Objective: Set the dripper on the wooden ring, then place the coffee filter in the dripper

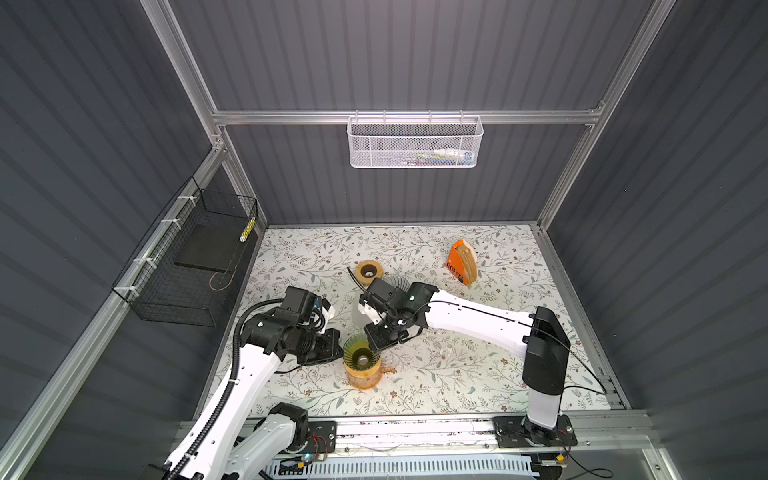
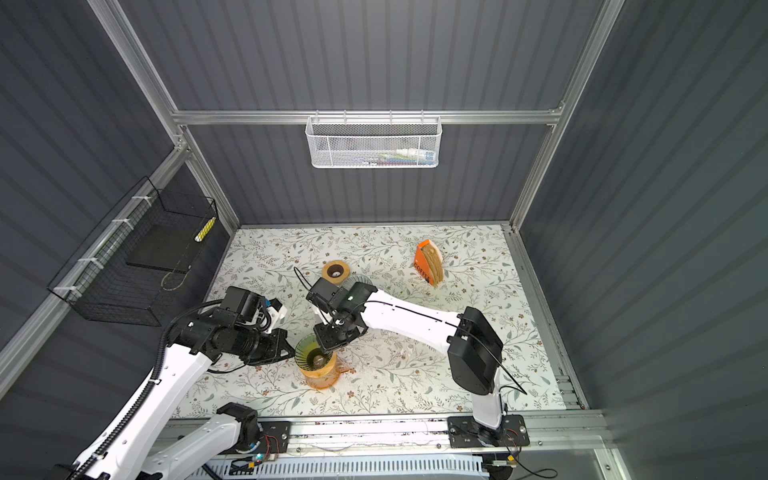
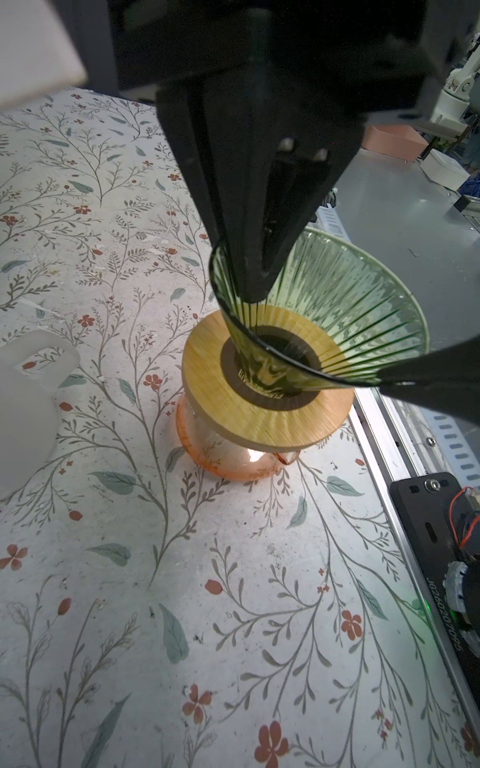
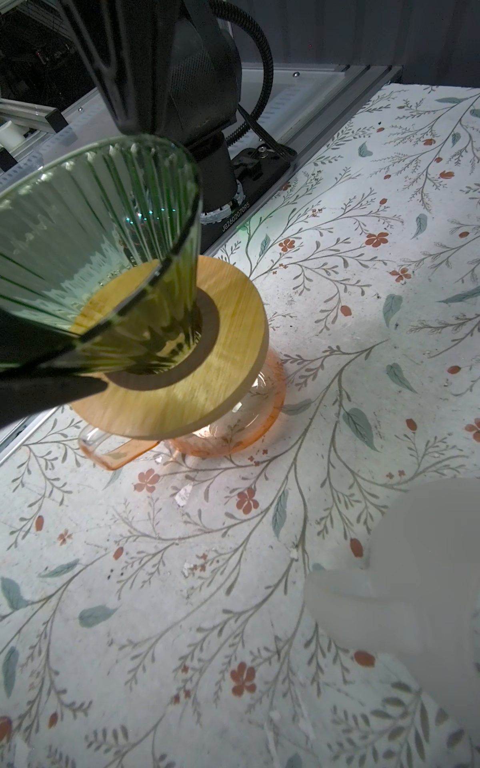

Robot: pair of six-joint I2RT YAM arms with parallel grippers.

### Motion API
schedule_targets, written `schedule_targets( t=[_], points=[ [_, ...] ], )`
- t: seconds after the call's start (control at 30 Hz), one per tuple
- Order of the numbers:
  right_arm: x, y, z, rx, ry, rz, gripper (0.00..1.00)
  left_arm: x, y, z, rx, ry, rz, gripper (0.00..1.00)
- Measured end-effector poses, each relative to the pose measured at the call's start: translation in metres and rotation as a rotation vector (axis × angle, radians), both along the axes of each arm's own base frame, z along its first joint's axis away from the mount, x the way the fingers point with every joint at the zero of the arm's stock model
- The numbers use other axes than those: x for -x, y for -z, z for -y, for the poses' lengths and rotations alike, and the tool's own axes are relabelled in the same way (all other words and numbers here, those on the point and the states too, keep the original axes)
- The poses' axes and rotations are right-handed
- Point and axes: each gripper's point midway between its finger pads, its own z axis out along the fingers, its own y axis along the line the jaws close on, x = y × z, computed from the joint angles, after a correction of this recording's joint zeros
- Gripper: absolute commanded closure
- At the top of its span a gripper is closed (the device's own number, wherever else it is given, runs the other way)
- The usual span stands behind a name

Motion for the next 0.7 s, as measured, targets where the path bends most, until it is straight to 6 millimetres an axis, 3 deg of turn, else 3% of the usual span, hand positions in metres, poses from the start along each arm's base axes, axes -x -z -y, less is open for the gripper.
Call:
schedule_targets(
  t=[0.7],
  points=[
    [-0.0008,0.0051,0.0010,0.011,0.019,-0.015,1.00,-0.0020,0.0058,0.0014,0.005,0.000,-0.006,0.98]
  ],
)
